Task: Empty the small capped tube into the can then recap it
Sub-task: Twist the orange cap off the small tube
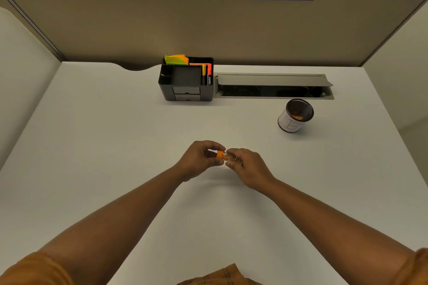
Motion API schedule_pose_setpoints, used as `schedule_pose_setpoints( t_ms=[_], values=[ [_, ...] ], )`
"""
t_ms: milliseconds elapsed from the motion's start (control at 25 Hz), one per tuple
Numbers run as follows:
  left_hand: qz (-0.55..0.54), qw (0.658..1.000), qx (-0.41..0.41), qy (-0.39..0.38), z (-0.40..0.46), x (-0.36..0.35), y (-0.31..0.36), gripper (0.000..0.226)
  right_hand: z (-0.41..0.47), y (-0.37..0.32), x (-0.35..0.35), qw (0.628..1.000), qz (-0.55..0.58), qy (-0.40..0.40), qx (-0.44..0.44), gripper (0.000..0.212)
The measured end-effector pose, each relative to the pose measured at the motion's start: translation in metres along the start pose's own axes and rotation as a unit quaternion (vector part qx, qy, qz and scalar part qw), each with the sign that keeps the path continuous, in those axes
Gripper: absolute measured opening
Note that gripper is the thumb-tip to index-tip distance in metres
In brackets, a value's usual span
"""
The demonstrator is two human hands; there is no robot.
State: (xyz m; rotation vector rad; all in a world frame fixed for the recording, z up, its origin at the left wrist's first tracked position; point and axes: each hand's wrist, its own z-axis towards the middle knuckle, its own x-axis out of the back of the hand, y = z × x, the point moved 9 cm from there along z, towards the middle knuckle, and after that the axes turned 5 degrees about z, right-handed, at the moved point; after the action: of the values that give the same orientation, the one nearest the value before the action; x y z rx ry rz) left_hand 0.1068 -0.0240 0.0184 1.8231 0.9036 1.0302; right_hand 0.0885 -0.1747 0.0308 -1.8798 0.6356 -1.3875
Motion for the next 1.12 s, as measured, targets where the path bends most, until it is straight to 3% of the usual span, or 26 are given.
schedule_pose_setpoints(
  t_ms=[400, 800, 1000, 1120],
  values=[
    [0.038, 0.999, -0.029, -0.002, -0.003, 0.001, 0.007, 0.030, 0.000, -0.011, -0.003, 0.999, -0.004, -0.037, 0.025, 0.021],
    [0.022, 0.999, -0.025, 0.043, -0.004, 0.004, 0.005, 0.028, -0.001, -0.009, 0.002, 1.000, 0.007, -0.008, 0.004, 0.025],
    [0.036, 0.999, -0.020, 0.000, -0.003, 0.002, 0.003, 0.029, -0.004, -0.005, -0.003, 1.000, 0.015, -0.023, 0.000, 0.021],
    [0.018, 0.999, -0.011, 0.038, -0.004, 0.007, -0.001, 0.030, -0.004, 0.004, 0.001, 0.999, 0.028, 0.008, -0.027, 0.025]
  ],
)
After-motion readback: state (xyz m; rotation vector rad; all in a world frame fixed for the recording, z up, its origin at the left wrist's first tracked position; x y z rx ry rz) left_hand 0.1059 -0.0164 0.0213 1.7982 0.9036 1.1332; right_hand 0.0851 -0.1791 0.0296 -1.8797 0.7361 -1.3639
